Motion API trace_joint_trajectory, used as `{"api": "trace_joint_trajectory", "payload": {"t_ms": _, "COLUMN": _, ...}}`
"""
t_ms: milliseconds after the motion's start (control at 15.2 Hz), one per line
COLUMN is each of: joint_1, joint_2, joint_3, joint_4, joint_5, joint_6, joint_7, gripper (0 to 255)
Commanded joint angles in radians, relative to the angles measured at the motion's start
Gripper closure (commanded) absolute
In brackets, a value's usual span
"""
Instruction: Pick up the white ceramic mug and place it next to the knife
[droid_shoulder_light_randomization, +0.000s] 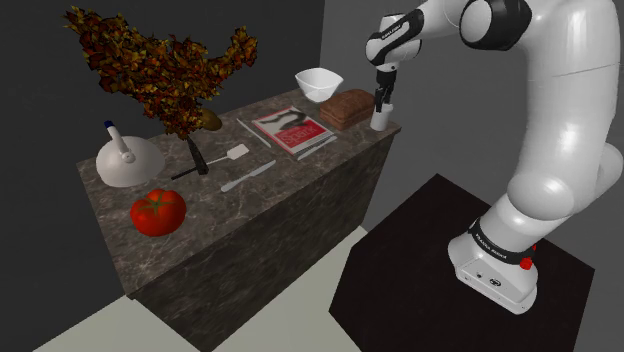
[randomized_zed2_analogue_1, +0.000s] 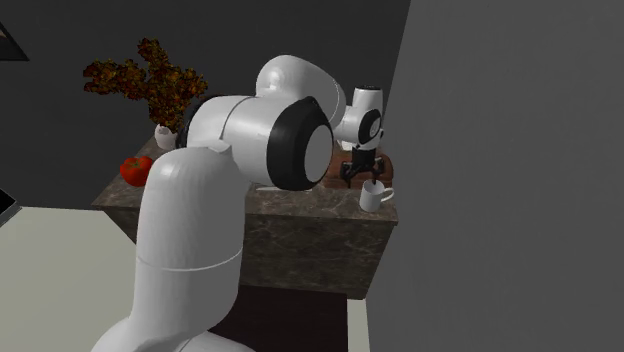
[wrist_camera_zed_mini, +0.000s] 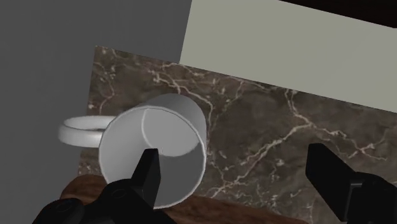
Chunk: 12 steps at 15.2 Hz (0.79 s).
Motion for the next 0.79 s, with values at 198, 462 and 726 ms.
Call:
{"api": "trace_joint_trajectory", "payload": {"t_ms": 198, "joint_1": -0.028, "joint_2": 0.107, "joint_3": 0.009, "joint_4": 0.100, "joint_5": 0.013, "joint_6": -0.002, "joint_7": -0.018, "gripper": 0}}
{"api": "trace_joint_trajectory", "payload": {"t_ms": 462, "joint_1": -0.034, "joint_2": 0.133, "joint_3": 0.012, "joint_4": 0.085, "joint_5": 0.018, "joint_6": 0.038, "joint_7": -0.021, "gripper": 0}}
{"api": "trace_joint_trajectory", "payload": {"t_ms": 726, "joint_1": -0.036, "joint_2": 0.144, "joint_3": 0.014, "joint_4": 0.081, "joint_5": 0.020, "joint_6": 0.053, "joint_7": -0.022, "gripper": 0}}
